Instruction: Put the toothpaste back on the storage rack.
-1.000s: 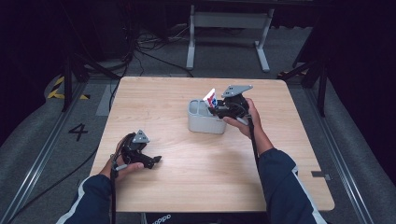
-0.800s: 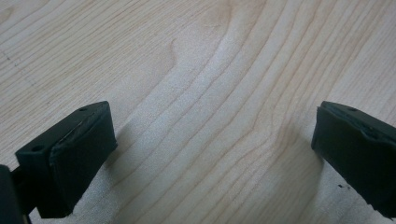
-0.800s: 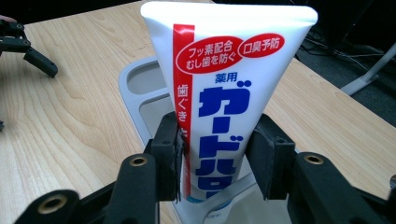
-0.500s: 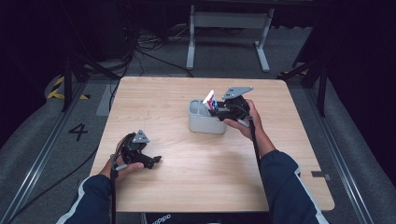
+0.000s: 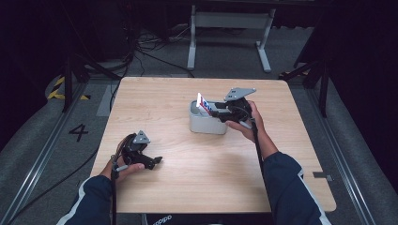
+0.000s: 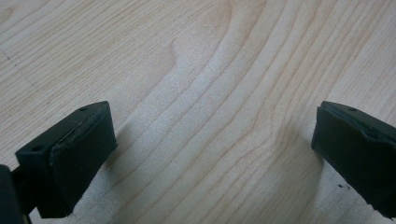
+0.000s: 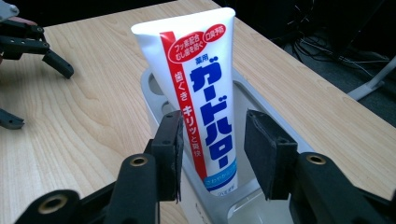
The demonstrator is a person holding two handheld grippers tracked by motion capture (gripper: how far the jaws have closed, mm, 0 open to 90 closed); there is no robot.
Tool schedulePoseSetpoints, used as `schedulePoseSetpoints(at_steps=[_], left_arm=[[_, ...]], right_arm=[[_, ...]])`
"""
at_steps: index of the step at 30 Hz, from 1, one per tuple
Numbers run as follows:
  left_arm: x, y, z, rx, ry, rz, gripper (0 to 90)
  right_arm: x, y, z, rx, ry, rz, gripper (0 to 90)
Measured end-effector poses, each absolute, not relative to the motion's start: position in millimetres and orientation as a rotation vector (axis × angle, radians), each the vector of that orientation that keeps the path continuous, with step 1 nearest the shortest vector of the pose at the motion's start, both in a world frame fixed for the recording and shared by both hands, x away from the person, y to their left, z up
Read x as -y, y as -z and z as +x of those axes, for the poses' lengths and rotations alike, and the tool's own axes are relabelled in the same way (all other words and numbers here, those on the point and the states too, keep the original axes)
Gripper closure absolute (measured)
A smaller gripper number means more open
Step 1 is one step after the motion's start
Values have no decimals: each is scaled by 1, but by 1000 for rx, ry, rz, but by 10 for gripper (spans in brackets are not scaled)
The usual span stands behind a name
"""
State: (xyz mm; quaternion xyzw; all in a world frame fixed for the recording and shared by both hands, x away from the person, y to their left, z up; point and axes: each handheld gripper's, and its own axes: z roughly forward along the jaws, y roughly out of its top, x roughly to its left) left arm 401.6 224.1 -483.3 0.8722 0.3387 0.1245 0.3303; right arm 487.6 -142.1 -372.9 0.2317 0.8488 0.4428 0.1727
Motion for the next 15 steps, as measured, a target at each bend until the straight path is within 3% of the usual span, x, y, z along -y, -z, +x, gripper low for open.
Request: schedulePoseSetpoints(at_steps=[15], left_arm=[[-224,483,402,-887,-326,2282,1]], right_arm=[[154,358,466,-2376,-1230,635,454]])
